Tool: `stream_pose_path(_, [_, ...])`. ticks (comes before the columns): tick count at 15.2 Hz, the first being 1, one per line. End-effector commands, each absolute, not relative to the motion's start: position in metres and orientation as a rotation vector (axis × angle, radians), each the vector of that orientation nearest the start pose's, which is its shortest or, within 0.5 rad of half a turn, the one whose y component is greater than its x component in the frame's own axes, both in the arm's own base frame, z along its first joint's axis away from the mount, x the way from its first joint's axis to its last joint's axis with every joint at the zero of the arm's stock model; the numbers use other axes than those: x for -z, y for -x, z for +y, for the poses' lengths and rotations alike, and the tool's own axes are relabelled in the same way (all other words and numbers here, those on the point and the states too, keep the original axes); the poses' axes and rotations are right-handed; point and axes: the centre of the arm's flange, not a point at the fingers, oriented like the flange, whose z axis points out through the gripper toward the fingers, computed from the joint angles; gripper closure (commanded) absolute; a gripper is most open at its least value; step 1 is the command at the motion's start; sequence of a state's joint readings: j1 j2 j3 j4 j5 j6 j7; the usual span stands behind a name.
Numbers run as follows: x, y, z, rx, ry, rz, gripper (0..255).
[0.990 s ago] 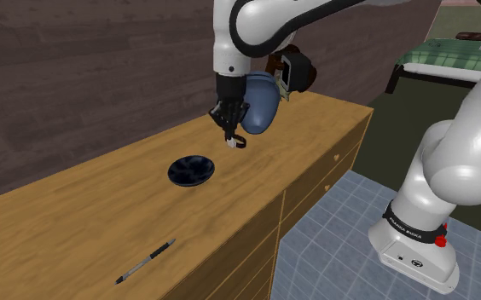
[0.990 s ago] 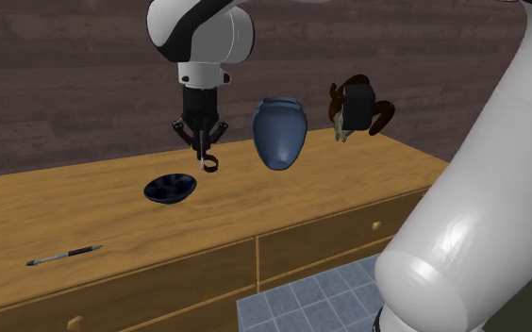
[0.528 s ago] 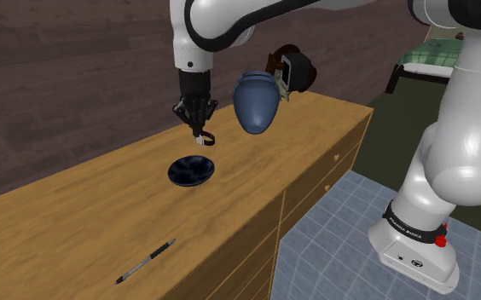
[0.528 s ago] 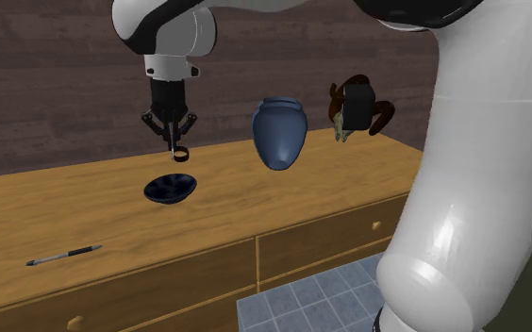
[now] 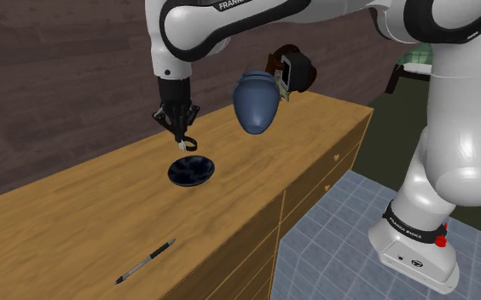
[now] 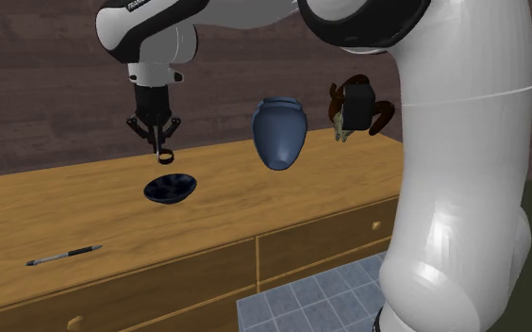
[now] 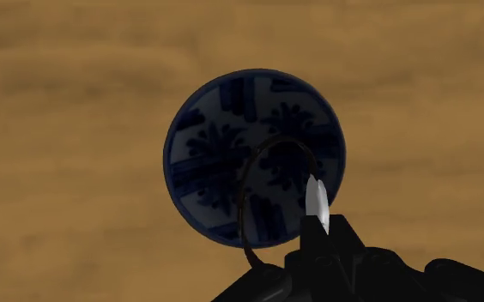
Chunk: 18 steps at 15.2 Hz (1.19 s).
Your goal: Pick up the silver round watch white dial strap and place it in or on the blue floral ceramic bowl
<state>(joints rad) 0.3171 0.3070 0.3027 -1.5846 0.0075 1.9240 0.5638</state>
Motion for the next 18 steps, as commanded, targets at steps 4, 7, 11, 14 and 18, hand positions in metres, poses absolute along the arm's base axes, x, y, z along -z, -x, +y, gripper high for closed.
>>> stream_pose_path(4, [-0.444,-0.545,0.363,-0.024,3.035,-0.057,255])
stream_pose_path(7, [-0.429,-0.545,0.363,-0.024,3.035,-0.057,255])
stream_pose_path(11, [-0.407,-0.545,0.363,-0.024,3.035,-0.057,255])
stream_pose_path(14, [-0.395,-0.545,0.363,-0.024,3.035,-0.058,255])
stream_pose_path(18, [-0.395,-0.545,0.363,-0.024,3.035,-0.057,255])
